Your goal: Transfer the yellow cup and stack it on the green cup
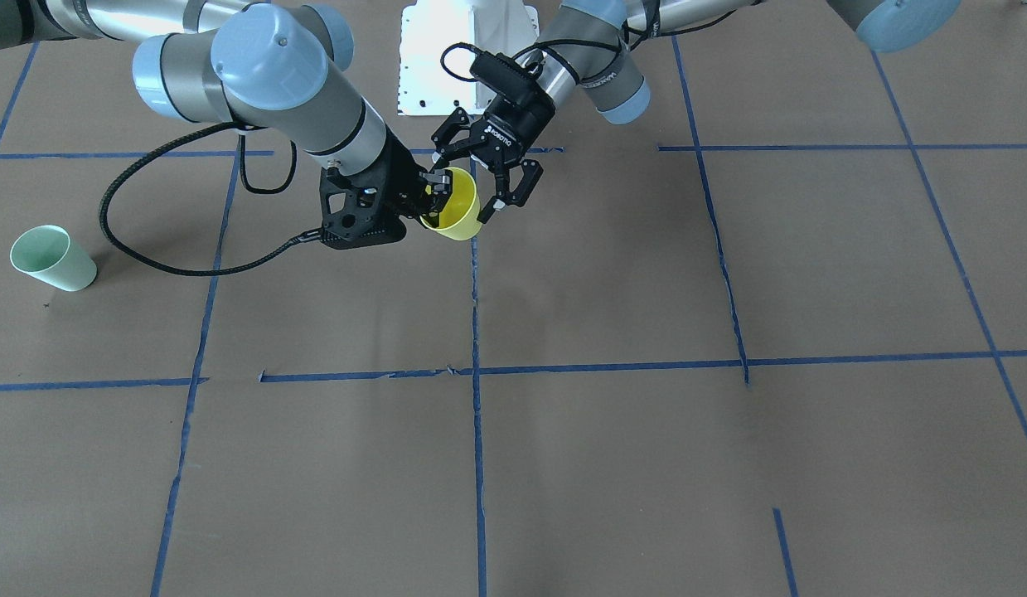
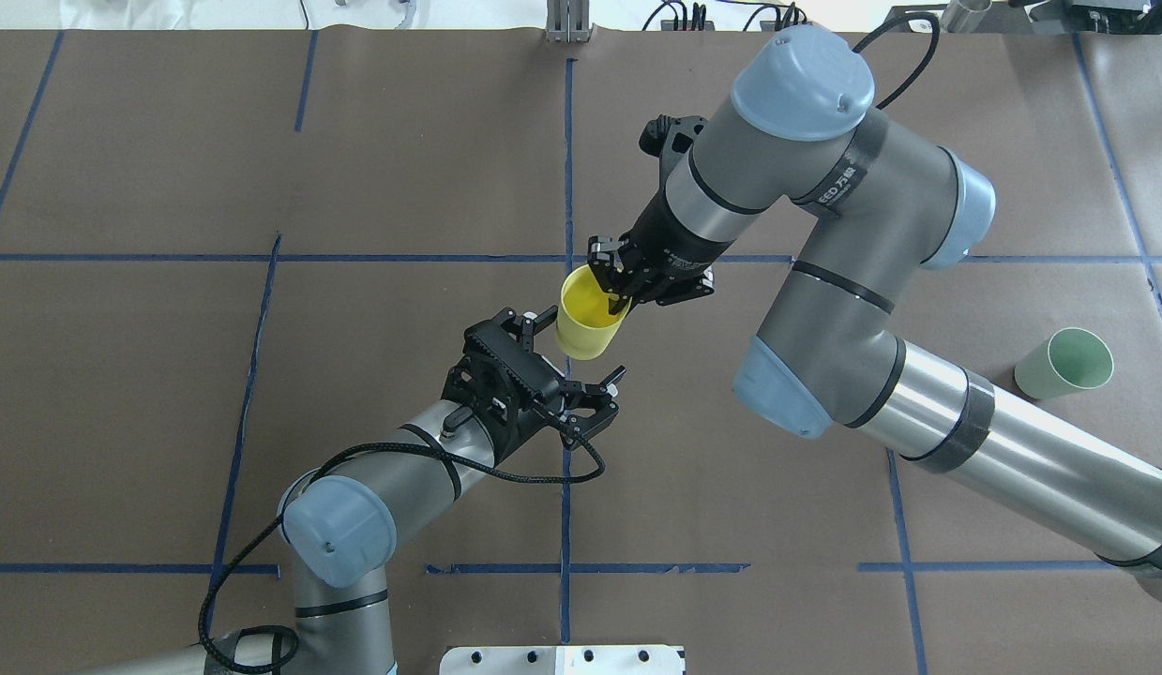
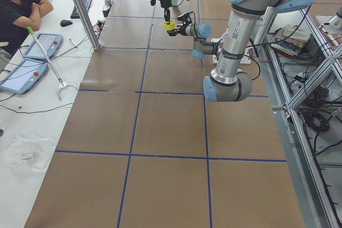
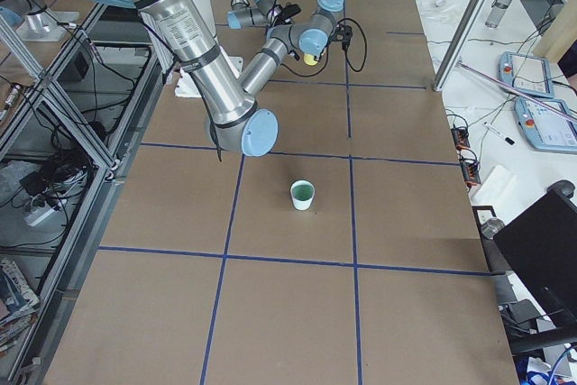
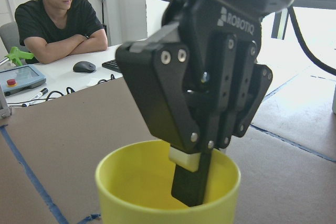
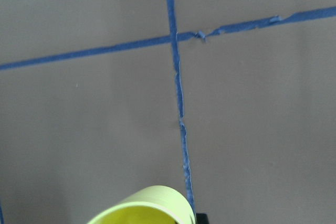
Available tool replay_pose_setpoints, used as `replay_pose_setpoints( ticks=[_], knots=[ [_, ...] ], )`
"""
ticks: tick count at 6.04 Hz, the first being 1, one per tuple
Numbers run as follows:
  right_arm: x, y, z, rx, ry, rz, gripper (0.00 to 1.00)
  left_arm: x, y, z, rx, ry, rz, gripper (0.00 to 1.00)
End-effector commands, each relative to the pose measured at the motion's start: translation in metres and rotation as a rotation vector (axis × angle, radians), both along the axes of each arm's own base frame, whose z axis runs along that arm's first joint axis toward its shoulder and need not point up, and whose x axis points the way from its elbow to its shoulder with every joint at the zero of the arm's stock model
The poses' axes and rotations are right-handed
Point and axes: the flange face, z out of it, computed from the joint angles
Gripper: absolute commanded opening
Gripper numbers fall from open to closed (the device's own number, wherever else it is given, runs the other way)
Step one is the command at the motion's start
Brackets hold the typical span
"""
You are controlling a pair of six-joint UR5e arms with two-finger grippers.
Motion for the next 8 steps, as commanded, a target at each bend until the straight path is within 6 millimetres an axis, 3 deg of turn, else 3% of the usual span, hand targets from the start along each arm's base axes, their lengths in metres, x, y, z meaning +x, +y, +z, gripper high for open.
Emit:
replay_pose_setpoints(
  ticks=[1, 4, 6, 8],
  knots=[
    [0.047, -0.039, 0.020, -0.083, 0.048, 0.221, 0.00, -0.001, 0.000, -0.002, 0.001, 0.005, -0.003, 1.00],
    [0.188, -0.060, 0.157, -0.129, 0.181, 0.360, 0.00, -0.003, -0.004, -0.005, -0.006, 0.010, -0.045, 1.00],
    [0.276, -0.025, 0.247, -0.044, 0.292, 0.315, 0.00, -0.001, -0.003, -0.007, -0.063, 0.057, -0.034, 1.00],
    [0.313, 0.020, 0.317, -0.024, 0.371, 0.210, 0.00, 0.001, -0.004, -0.012, -0.064, 0.066, -0.038, 1.00]
  ],
)
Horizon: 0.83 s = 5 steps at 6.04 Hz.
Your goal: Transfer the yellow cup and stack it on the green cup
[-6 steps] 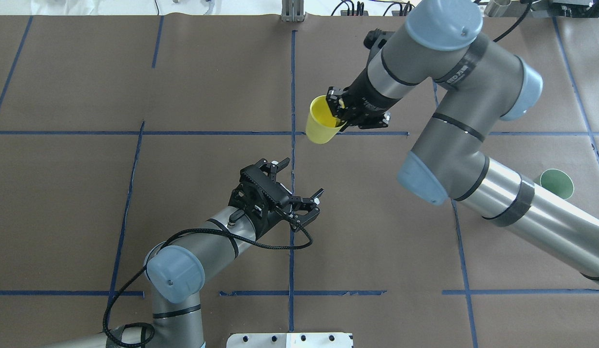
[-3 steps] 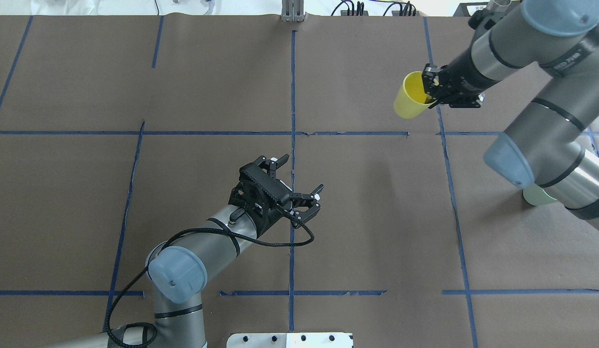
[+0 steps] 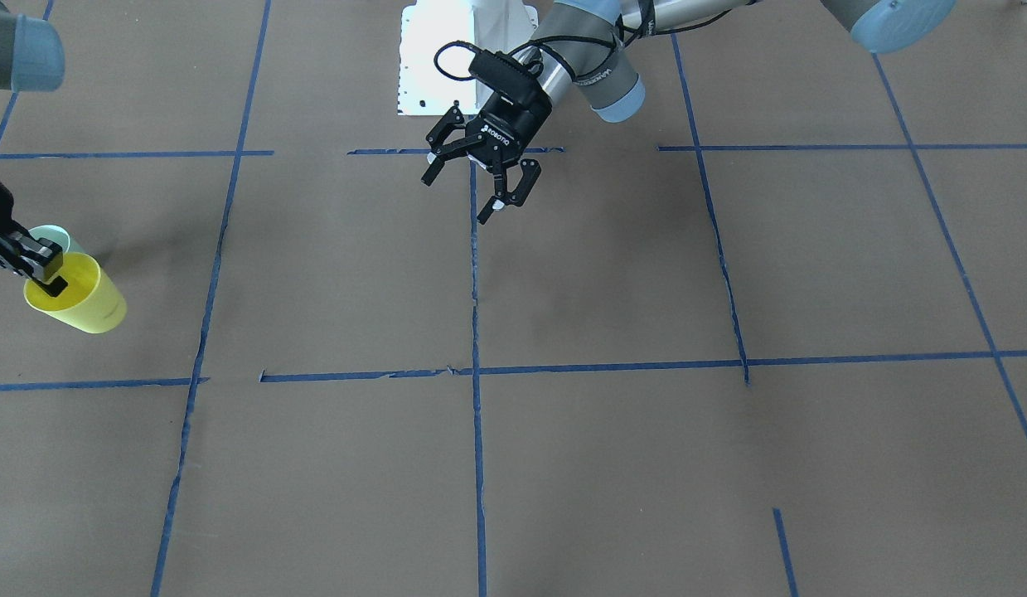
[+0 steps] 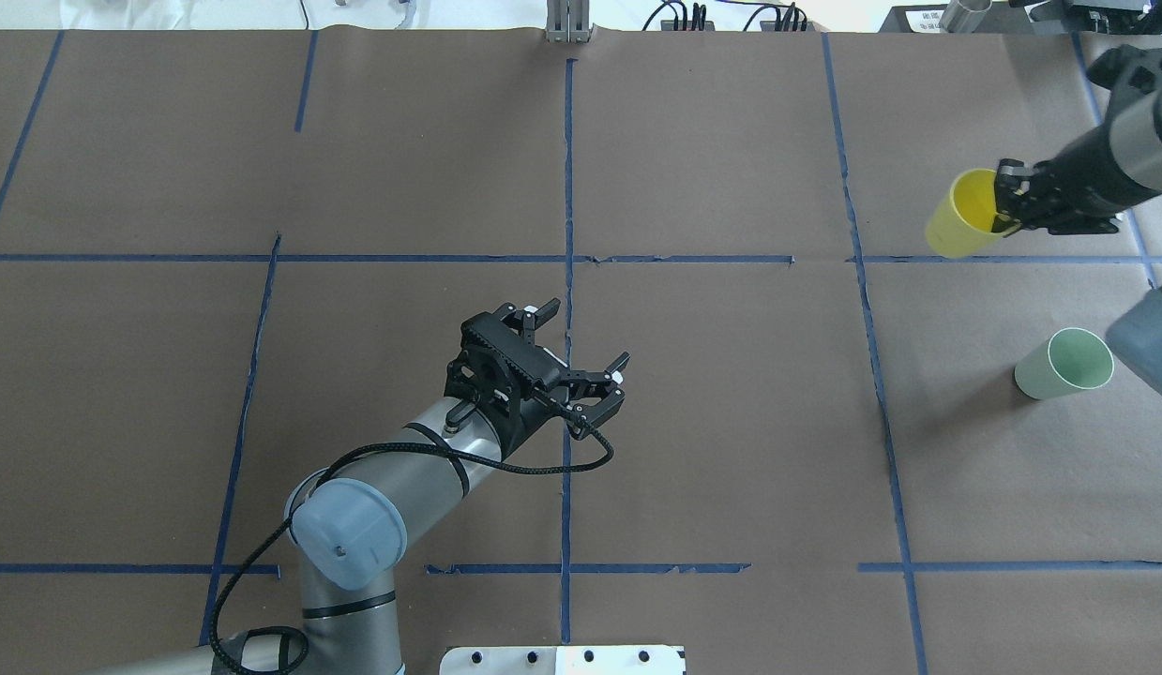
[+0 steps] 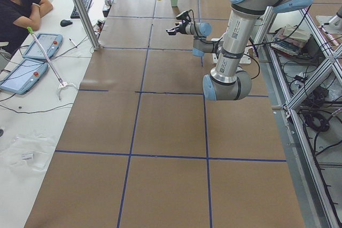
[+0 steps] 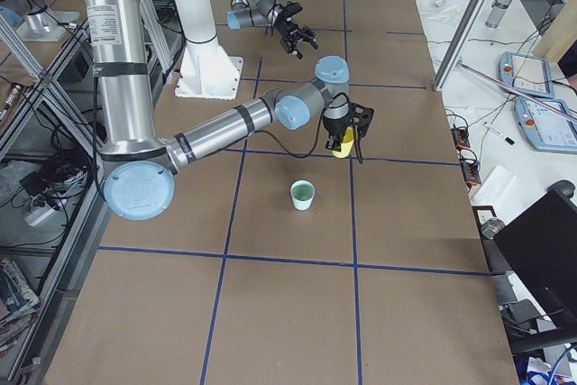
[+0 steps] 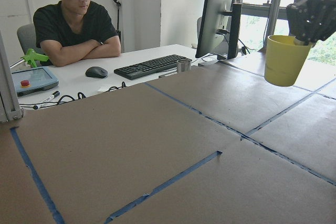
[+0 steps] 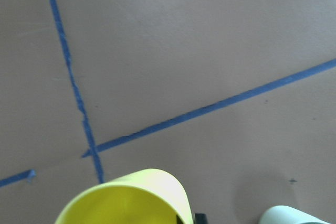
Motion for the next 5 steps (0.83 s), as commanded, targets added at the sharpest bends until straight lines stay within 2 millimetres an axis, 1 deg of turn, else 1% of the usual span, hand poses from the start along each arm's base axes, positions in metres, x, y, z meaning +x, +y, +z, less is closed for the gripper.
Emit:
replay_pose_setpoints(
  ticks=[1, 2, 3, 5],
  knots=[
    [0.036, 0.038, 0.056, -0.026, 0.025, -0.095, 0.00, 0.003, -0.001, -0.003, -0.004, 0.004, 0.000, 1.00],
    [0.044, 0.051, 0.070, -0.040, 0.004, -0.138, 0.00, 0.003, -0.001, -0.004, -0.010, 0.012, 0.001, 1.00],
    [0.045, 0.054, 0.068, -0.037, 0.000, -0.144, 0.00, 0.003, -0.001, -0.004, -0.011, 0.013, 0.001, 1.00],
    [0.047, 0.059, 0.075, -0.039, 0.008, -0.155, 0.00, 0.004, 0.000, -0.004, -0.013, 0.013, 0.003, 1.00]
  ],
)
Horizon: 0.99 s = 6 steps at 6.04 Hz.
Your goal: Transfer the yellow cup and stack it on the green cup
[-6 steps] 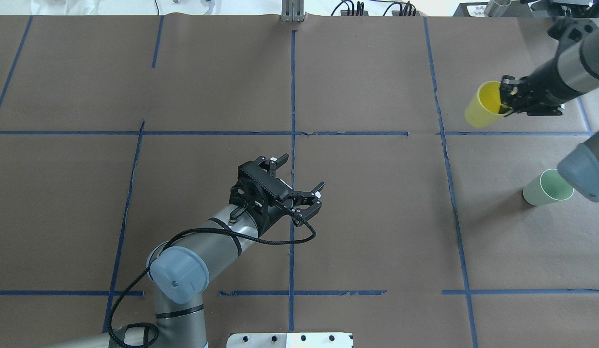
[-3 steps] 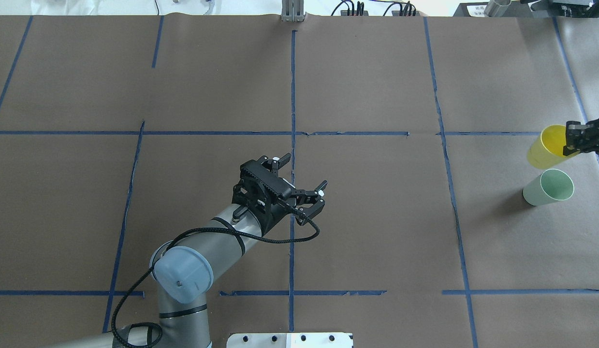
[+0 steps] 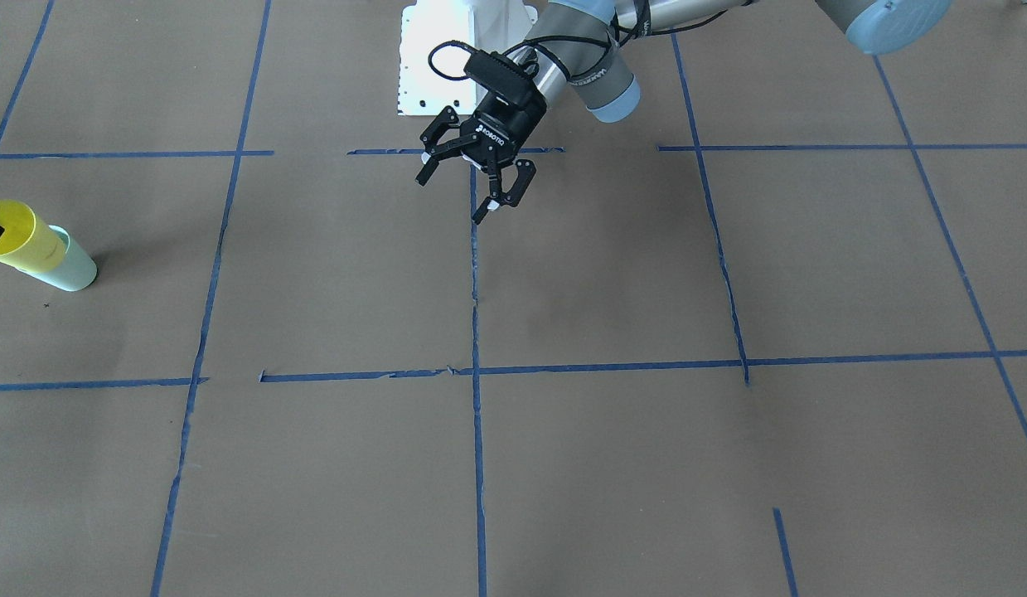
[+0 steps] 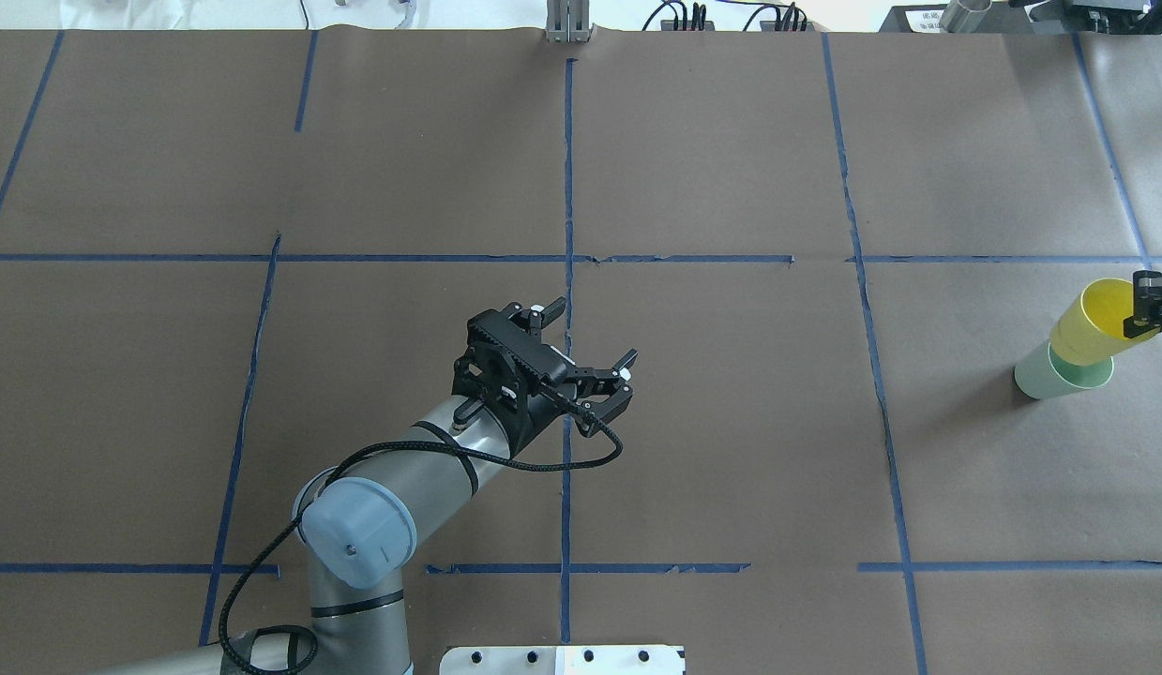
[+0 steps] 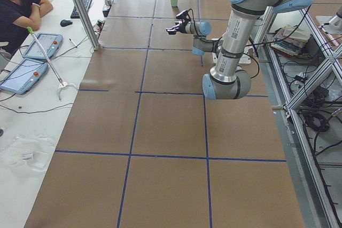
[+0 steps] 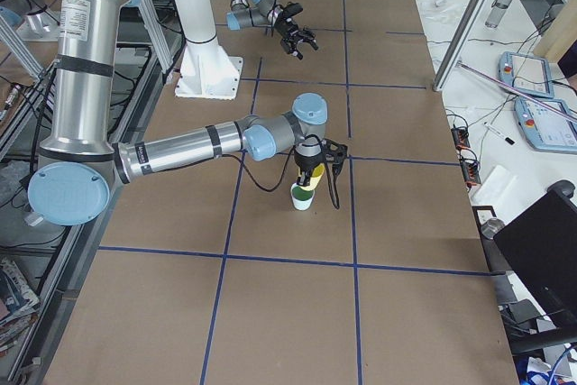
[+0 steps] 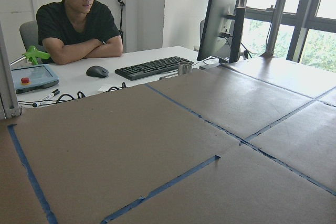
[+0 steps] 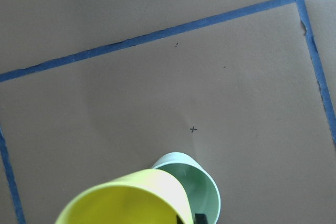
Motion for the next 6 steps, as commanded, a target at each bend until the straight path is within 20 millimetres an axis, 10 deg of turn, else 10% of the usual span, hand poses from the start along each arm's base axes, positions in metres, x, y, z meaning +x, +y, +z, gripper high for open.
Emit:
replay_pose_setpoints(
  ticks=[1, 3, 5, 6],
  knots=[
    [0.002, 0.004, 0.006, -0.005, 0.005, -0.008, 0.00, 0.000, -0.001, 0.001, -0.001, -0.001, -0.001, 1.00],
    [0.002, 0.004, 0.011, -0.013, 0.012, -0.008, 0.10, 0.000, 0.000, -0.001, -0.011, 0.012, 0.002, 1.00],
    [0.001, 0.003, 0.013, -0.013, 0.019, -0.006, 0.99, 0.001, 0.000, -0.008, -0.009, 0.020, 0.003, 1.00],
    [0.001, 0.003, 0.010, -0.009, 0.016, -0.006, 1.00, 0.002, -0.001, -0.026, -0.007, 0.035, 0.002, 1.00]
  ],
)
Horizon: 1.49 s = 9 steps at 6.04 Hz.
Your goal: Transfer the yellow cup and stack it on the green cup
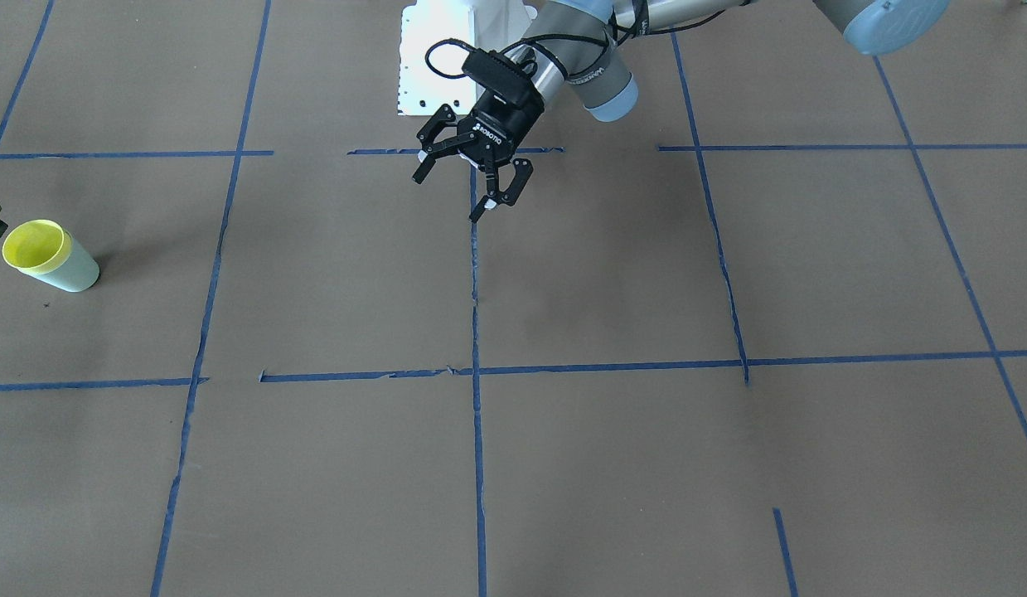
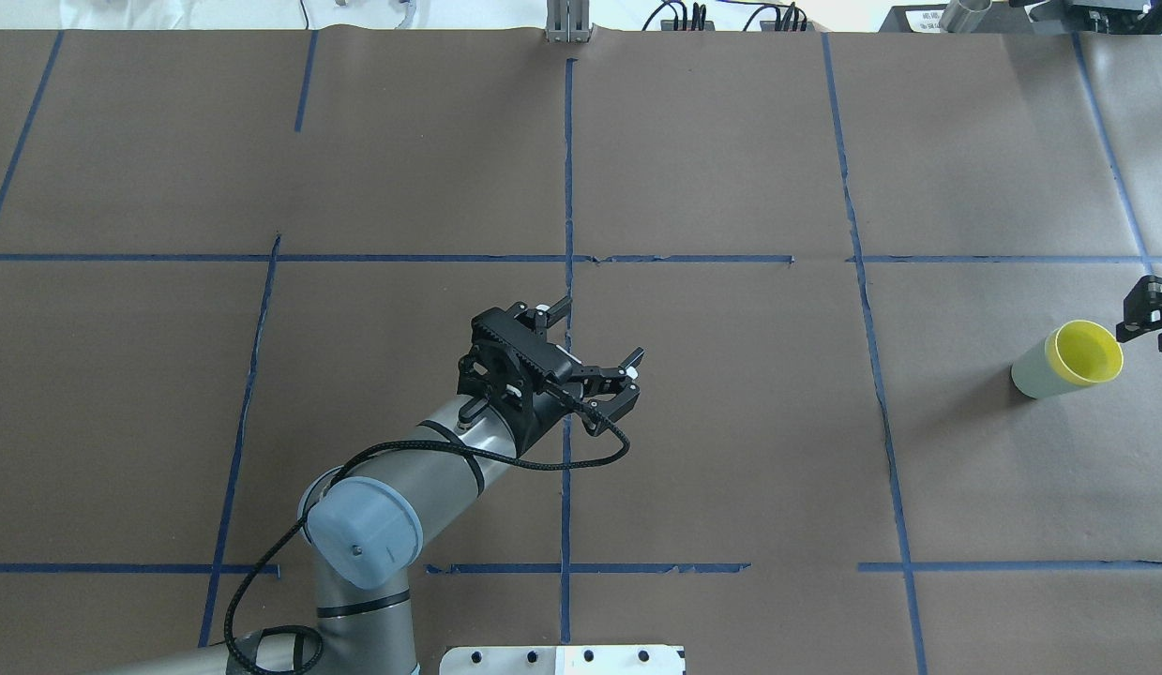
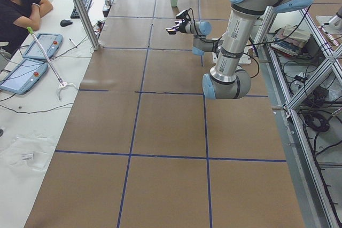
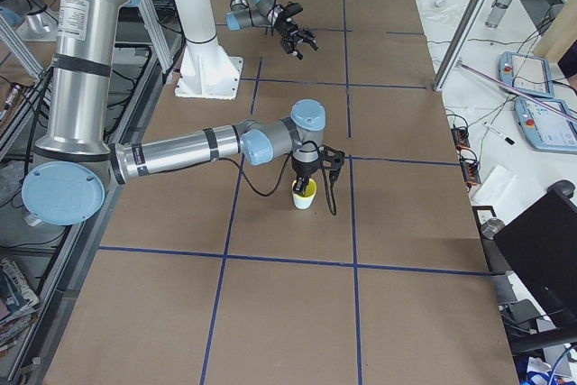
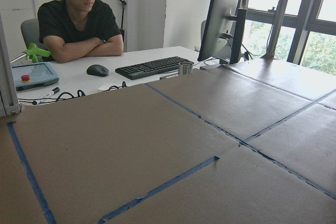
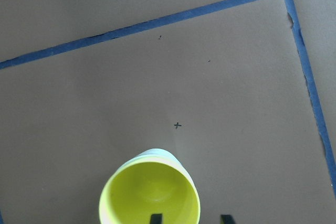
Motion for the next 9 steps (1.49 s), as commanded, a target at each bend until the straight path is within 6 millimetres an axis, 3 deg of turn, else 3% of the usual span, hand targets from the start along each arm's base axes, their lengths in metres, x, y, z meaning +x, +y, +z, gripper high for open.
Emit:
replay_pose_setpoints(
  ticks=[1, 4, 6, 7, 9],
  knots=[
    [-0.001, -0.002, -0.013, 0.022, -0.014, 0.000, 1.00, 0.006, -0.003, -0.013, -0.013, -0.053, 0.001, 1.00],
    [0.012, -0.020, -0.032, 0.064, -0.032, 0.039, 1.00, 0.020, -0.015, 0.002, -0.154, -0.148, 0.004, 0.99],
    [0.043, -0.031, -0.040, 0.110, -0.046, 0.068, 1.00, 0.013, -0.035, 0.005, -0.198, -0.191, -0.029, 0.99],
    [0.055, -0.030, -0.033, 0.139, -0.048, 0.032, 1.00, 0.005, -0.047, 0.003, -0.220, -0.250, -0.037, 0.99],
    [0.071, -0.032, -0.025, 0.161, -0.037, 0.028, 1.00, -0.038, -0.078, -0.001, -0.353, -0.372, 0.062, 0.99]
  ],
)
